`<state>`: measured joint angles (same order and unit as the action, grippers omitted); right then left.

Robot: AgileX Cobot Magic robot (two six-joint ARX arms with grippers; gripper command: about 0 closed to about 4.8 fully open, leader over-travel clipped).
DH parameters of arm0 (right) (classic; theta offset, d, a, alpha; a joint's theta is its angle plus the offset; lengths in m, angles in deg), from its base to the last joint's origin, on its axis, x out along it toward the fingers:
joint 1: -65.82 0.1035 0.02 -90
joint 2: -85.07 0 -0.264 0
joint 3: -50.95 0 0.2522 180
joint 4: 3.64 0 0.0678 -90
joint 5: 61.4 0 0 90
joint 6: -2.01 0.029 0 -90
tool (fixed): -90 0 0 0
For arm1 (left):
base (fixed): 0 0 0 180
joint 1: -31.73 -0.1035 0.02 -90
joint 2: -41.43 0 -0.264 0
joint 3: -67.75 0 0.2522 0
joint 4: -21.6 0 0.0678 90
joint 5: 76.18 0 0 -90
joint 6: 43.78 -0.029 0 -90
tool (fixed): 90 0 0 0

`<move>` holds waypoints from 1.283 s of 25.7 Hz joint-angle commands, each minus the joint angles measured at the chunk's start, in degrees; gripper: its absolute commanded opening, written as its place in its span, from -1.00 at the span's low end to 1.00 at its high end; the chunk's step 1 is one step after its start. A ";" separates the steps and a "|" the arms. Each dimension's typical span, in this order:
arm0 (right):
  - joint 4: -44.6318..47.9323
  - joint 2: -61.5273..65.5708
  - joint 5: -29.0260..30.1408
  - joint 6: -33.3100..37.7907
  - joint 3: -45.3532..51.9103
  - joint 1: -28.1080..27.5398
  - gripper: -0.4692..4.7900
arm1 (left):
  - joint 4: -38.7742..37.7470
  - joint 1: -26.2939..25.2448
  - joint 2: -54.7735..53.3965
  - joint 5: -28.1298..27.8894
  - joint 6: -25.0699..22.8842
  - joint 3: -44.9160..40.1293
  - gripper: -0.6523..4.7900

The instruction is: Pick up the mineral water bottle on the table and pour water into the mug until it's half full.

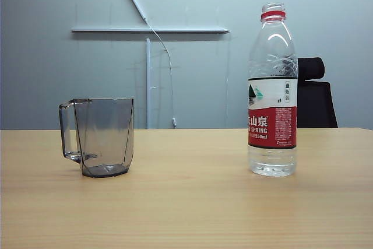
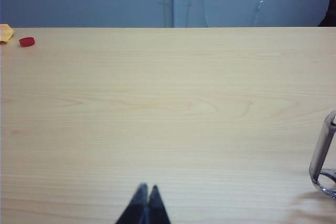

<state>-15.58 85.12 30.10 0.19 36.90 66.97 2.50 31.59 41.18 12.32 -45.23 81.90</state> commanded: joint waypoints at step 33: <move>-0.70 7.08 9.57 16.00 -6.08 19.41 -0.64 | 0.22 35.89 -6.67 0.22 0.17 0.13 -0.77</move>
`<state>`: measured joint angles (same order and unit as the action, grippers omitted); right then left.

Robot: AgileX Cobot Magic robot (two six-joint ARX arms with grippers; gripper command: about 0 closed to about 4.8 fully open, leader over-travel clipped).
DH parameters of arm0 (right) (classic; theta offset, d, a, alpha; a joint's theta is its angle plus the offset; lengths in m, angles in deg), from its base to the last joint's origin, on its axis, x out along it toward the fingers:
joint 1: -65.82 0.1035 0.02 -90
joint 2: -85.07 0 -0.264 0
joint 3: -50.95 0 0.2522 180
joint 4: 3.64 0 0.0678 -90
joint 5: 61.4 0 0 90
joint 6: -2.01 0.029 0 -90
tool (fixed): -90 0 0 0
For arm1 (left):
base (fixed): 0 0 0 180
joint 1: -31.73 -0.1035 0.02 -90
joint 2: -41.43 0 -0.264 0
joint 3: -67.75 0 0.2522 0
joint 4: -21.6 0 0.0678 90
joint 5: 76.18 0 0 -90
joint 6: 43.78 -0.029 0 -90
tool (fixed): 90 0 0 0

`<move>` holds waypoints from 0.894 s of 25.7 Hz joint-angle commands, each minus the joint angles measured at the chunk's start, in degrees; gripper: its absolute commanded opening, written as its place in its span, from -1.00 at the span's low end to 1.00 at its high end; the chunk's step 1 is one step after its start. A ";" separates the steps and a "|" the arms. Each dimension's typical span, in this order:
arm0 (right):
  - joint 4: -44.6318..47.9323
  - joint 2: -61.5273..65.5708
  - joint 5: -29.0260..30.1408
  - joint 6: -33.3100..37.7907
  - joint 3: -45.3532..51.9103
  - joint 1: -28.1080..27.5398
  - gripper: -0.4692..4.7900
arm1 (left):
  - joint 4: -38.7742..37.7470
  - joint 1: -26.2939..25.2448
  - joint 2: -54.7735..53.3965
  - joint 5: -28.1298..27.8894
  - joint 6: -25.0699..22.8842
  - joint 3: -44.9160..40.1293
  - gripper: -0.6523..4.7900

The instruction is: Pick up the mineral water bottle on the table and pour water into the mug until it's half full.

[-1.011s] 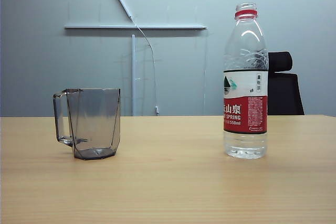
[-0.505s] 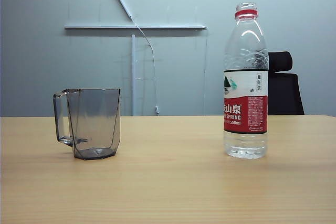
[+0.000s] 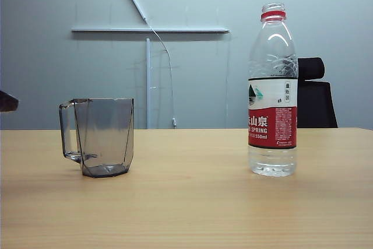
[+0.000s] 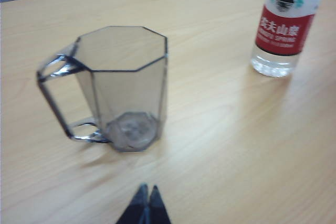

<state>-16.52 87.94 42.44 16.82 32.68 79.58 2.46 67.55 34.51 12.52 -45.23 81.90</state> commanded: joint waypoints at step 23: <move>54.84 65.26 -21.42 -10.49 -2.16 15.85 1.00 | 0.24 -0.07 0.09 0.02 0.17 0.13 -0.77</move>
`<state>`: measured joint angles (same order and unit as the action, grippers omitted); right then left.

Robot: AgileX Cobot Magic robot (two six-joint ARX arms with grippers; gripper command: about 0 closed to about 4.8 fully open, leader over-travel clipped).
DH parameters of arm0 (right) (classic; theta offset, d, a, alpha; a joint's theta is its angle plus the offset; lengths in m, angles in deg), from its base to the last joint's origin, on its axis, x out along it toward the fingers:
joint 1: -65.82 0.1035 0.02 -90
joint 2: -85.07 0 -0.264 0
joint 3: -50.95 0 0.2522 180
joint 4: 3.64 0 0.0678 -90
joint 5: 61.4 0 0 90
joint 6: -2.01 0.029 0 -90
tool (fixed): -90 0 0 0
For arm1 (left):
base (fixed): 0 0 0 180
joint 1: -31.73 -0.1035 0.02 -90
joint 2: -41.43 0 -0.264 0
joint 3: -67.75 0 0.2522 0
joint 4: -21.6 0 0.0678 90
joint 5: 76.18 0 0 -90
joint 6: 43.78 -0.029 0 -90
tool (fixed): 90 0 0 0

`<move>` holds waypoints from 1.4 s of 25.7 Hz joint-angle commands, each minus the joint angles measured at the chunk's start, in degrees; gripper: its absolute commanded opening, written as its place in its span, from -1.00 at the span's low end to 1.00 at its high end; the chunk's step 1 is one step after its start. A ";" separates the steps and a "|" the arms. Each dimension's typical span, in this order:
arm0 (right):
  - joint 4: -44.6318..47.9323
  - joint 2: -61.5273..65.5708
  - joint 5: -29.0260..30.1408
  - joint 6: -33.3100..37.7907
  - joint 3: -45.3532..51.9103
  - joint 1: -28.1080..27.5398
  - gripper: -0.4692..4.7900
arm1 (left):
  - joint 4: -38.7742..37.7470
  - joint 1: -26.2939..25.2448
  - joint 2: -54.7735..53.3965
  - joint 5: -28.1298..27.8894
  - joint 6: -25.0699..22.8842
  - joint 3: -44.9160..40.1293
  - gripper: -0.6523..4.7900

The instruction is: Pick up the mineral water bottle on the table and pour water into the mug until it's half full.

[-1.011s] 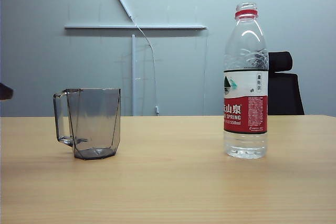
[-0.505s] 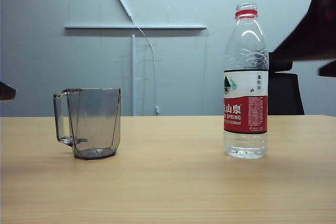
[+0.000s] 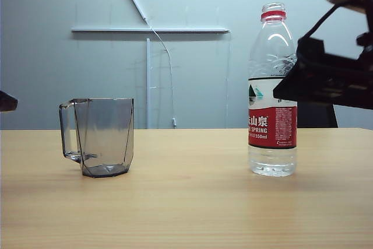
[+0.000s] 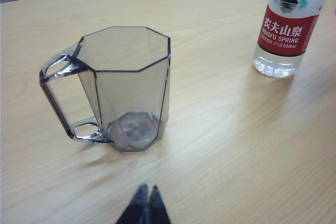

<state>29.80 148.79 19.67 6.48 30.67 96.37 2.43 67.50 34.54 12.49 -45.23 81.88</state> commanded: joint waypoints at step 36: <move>24.74 27.17 2.82 -0.04 -9.33 -2.49 0.16 | 0.22 -0.04 5.46 0.04 0.17 0.15 -0.77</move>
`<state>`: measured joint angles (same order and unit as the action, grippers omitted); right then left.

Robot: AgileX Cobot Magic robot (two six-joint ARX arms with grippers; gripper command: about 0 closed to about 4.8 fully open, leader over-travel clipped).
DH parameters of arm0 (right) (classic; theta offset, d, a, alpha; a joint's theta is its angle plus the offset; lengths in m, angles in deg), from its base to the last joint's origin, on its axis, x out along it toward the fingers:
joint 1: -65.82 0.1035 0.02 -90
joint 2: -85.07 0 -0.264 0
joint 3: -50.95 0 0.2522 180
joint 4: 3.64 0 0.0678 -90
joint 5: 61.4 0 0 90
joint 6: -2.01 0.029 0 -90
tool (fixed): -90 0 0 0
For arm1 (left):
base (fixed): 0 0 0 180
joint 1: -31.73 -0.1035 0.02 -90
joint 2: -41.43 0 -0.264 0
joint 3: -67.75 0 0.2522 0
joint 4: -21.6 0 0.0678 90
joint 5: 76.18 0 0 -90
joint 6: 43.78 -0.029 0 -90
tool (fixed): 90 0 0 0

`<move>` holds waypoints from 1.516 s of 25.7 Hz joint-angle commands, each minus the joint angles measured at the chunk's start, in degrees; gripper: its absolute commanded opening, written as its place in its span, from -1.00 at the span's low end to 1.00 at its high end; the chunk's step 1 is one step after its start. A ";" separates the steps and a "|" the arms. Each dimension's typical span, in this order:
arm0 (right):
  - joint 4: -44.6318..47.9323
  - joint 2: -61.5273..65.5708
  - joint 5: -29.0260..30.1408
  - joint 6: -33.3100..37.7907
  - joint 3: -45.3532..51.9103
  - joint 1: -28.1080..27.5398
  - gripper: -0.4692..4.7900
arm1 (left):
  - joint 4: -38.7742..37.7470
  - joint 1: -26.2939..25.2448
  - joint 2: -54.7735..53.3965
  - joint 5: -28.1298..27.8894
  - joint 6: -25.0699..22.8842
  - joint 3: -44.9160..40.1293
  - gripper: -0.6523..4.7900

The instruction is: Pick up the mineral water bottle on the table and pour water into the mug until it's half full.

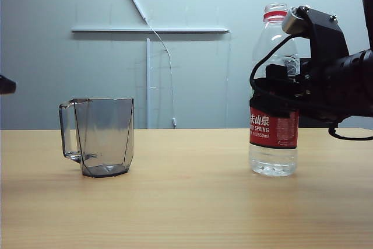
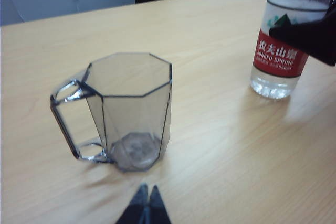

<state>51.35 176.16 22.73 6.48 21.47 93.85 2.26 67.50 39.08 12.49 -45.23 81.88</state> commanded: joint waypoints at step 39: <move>-37.22 6.36 -1.95 -64.70 -37.38 9.07 0.14 | 0.31 -9.14 2.01 0.04 0.17 0.15 -0.77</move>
<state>11.11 183.06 21.16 -56.70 -15.30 102.88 2.24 58.39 41.11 12.32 -45.23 81.90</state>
